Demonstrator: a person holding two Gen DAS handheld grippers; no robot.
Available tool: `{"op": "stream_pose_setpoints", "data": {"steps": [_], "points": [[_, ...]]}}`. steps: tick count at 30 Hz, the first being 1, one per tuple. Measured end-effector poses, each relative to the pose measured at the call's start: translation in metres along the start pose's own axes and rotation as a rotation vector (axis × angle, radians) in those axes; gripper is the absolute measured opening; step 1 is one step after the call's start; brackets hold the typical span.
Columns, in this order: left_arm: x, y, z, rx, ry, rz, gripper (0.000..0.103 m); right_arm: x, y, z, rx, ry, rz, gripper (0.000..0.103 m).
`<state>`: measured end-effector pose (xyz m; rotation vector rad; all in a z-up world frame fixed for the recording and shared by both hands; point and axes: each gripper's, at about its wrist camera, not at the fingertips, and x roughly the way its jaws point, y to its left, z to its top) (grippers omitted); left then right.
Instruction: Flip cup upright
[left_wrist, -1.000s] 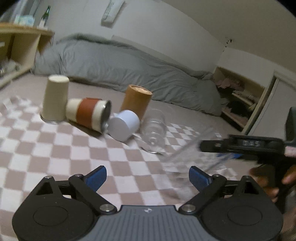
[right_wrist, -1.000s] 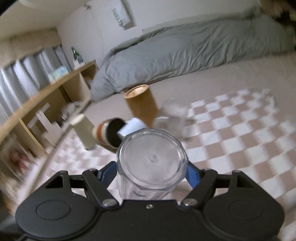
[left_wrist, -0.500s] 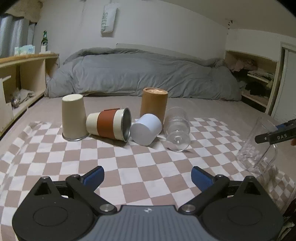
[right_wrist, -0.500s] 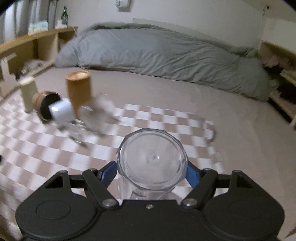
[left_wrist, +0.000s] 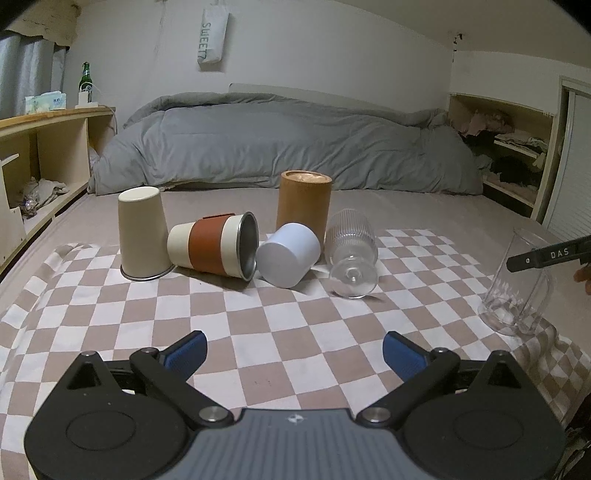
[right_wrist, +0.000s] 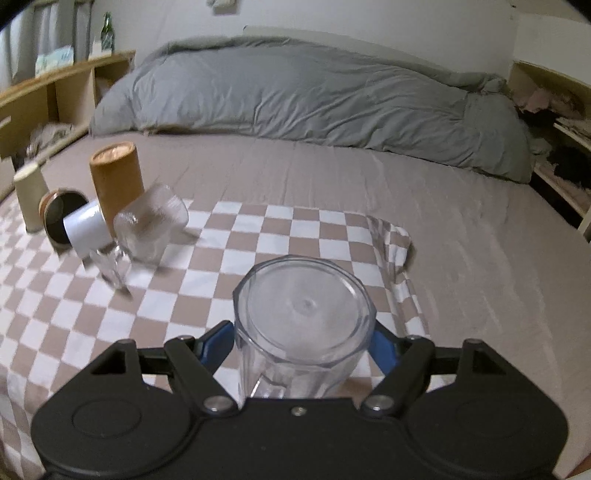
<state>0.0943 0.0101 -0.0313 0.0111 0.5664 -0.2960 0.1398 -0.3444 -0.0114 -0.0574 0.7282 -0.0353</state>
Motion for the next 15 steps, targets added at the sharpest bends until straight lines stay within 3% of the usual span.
{"op": "stream_pose_setpoints", "data": {"steps": [8,15], "points": [[0.002,-0.001,-0.001,-0.001,0.013,0.001,0.101,-0.004,-0.002,-0.025,0.133,-0.083,-0.017,0.085],[0.004,-0.002,-0.003,-0.004,0.024,0.003,0.101,0.000,0.004,-0.049,0.198,-0.054,-0.046,0.083]]}}
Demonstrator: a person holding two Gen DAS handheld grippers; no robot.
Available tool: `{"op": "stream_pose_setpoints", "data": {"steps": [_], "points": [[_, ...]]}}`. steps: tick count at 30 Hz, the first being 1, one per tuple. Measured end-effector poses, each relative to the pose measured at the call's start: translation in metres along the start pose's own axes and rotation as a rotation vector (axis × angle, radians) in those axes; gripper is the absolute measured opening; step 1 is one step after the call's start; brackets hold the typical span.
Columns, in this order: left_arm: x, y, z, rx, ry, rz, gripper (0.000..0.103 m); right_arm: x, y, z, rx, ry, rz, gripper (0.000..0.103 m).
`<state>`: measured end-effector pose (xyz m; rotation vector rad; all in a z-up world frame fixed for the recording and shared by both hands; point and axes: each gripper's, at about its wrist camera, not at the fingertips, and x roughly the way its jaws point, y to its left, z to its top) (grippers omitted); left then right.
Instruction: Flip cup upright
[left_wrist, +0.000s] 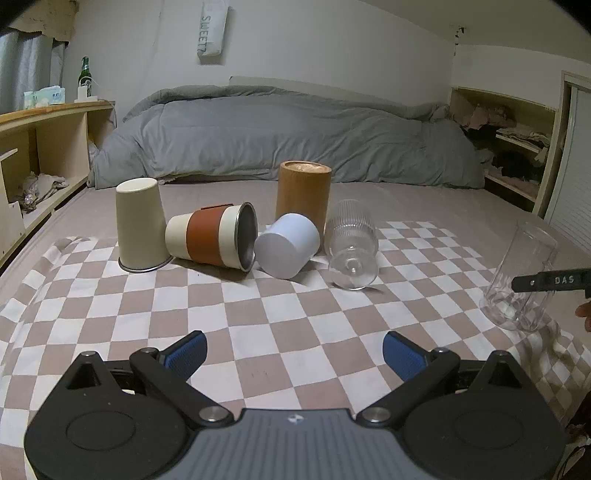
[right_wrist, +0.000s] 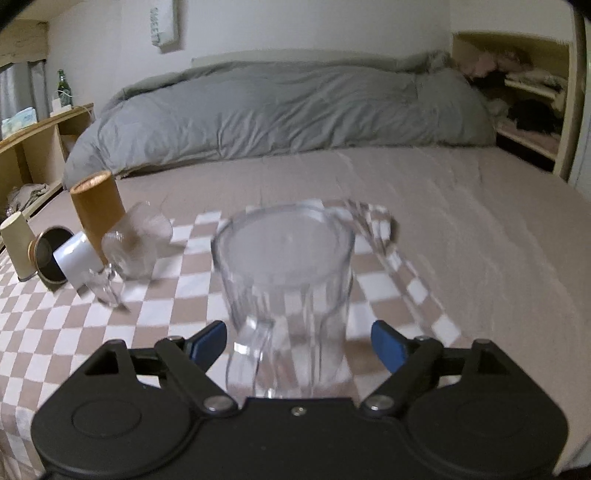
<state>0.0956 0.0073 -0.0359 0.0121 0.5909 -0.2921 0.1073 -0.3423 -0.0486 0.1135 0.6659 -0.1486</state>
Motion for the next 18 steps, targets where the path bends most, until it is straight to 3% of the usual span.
{"op": "stream_pose_setpoints", "data": {"steps": [6,12,18], "points": [[0.001,0.000,-0.001,-0.005,0.008,-0.004,0.101,0.013,0.001,-0.005,-0.031,-0.047,0.020,0.075],[0.003,-0.002,-0.002,0.009,0.017,-0.004,0.101,0.011,-0.004,-0.005,-0.126,-0.052,0.052,0.074],[0.003,-0.005,-0.001,0.017,0.014,-0.002,0.101,0.009,-0.017,-0.005,-0.115,-0.045,0.050,0.074]]}}
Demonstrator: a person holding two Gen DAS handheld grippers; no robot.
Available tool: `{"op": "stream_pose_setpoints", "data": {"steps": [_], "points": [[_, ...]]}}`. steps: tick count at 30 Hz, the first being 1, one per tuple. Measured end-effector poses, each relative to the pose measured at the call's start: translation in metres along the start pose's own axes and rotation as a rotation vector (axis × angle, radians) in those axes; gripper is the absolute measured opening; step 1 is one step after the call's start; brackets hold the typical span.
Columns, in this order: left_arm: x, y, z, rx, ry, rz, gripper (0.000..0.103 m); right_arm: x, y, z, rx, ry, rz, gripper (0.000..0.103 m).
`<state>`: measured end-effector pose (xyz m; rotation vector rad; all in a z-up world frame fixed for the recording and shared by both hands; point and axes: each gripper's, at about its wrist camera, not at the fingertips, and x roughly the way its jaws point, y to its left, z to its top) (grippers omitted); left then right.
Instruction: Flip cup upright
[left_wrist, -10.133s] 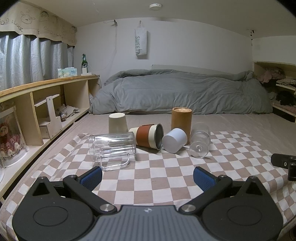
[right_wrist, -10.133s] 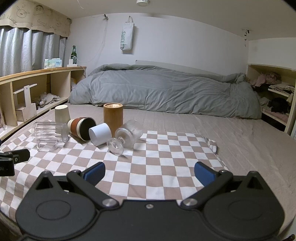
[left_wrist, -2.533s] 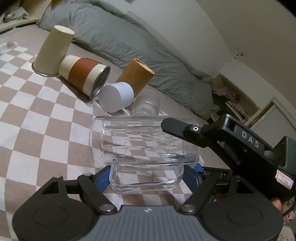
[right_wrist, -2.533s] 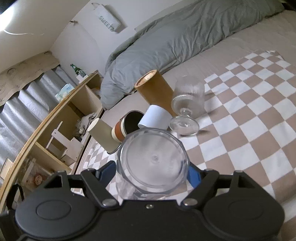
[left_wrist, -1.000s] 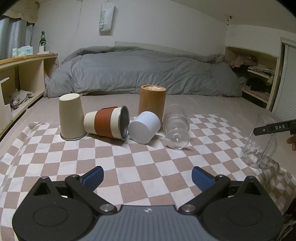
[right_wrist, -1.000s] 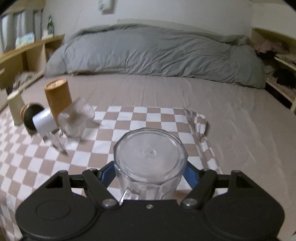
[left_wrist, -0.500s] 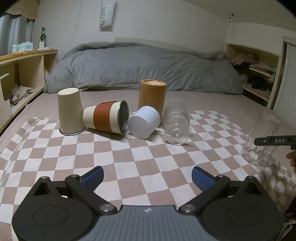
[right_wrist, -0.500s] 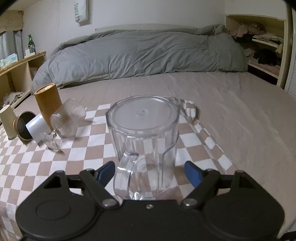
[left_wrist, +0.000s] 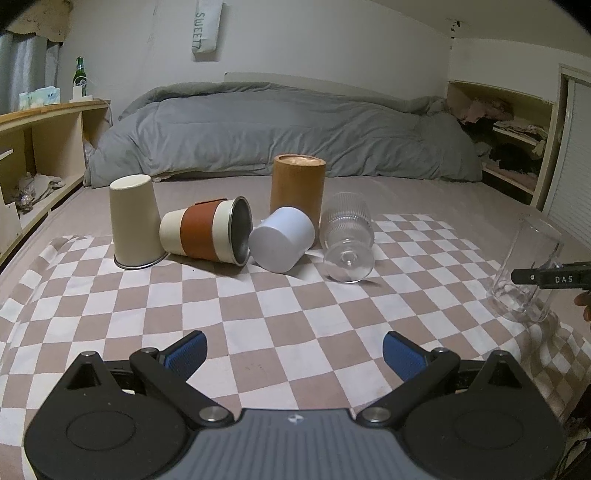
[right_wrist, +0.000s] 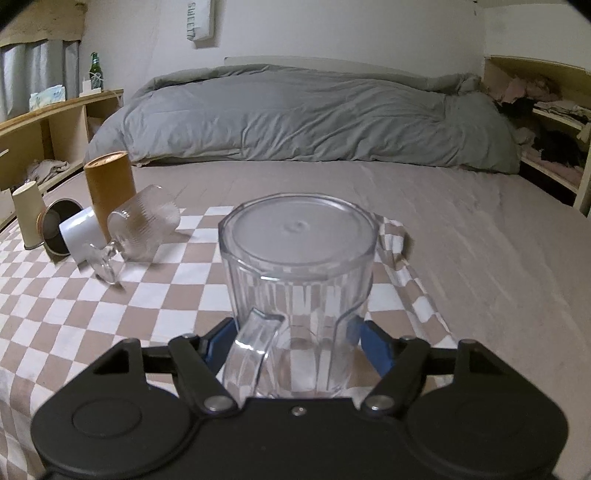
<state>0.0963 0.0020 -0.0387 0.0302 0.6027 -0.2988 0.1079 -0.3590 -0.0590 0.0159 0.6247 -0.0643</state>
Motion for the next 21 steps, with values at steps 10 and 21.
{"op": "stream_pose_setpoints", "data": {"steps": [10,21], "points": [[-0.009,-0.005,0.005,0.003,-0.026,0.015,0.101,-0.019,0.002,0.000,0.045,-0.014,-0.068,0.096],[-0.033,-0.022,0.009,0.024,-0.071,0.048,0.103,-0.075,0.020,-0.013,0.095,-0.055,-0.131,0.103]]}}
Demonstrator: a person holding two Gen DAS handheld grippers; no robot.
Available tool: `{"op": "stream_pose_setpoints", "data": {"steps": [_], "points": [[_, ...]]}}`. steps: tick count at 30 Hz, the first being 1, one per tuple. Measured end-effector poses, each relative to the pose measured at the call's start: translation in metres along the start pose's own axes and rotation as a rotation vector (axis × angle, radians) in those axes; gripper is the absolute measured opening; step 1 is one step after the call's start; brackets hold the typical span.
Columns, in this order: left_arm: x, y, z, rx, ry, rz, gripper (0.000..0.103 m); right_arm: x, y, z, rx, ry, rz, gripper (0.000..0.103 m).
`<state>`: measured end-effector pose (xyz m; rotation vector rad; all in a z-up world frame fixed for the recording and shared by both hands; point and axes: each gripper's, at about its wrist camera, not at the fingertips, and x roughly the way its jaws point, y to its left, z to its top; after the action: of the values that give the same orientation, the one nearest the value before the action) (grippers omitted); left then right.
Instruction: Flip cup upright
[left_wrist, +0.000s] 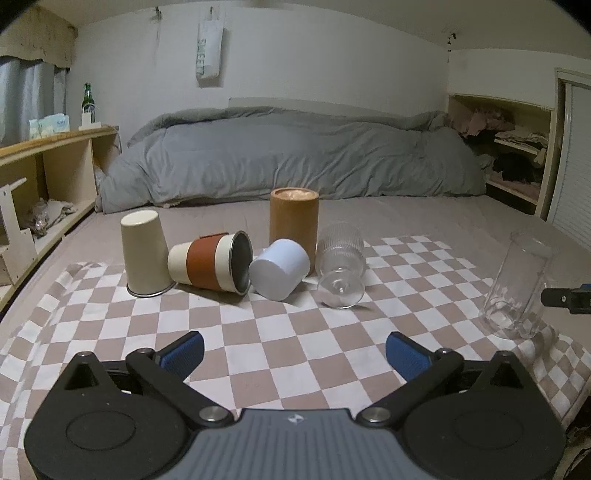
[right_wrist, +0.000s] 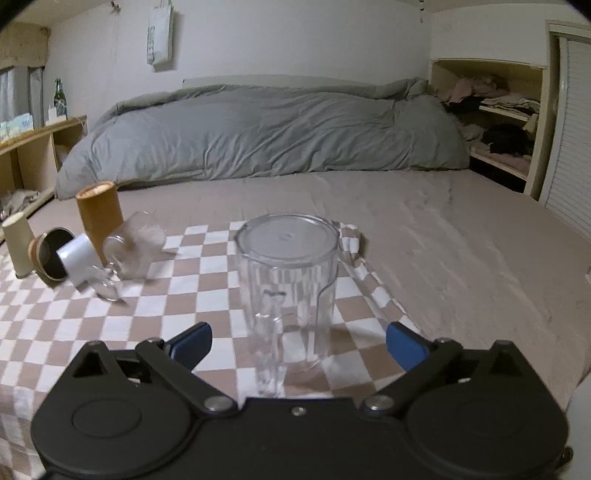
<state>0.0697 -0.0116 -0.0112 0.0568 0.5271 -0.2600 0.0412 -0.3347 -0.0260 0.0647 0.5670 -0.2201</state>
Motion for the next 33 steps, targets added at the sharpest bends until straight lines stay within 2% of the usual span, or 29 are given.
{"op": "stream_pose_setpoints", "data": {"steps": [13,20,33], "points": [[-0.023,-0.006,-0.013,-0.007,-0.008,0.036,0.103,-0.042,0.027,-0.022,-0.005,-0.061,0.038,0.103],[-0.024,-0.015,-0.022,0.019,-0.010,0.014,0.103,-0.050,0.044,-0.034,-0.052,-0.063,0.027,0.103],[-0.022,-0.018,-0.027,0.026,-0.001,0.024,0.103,-0.057,0.052,-0.042,-0.082,-0.076,0.026,0.103]]}}
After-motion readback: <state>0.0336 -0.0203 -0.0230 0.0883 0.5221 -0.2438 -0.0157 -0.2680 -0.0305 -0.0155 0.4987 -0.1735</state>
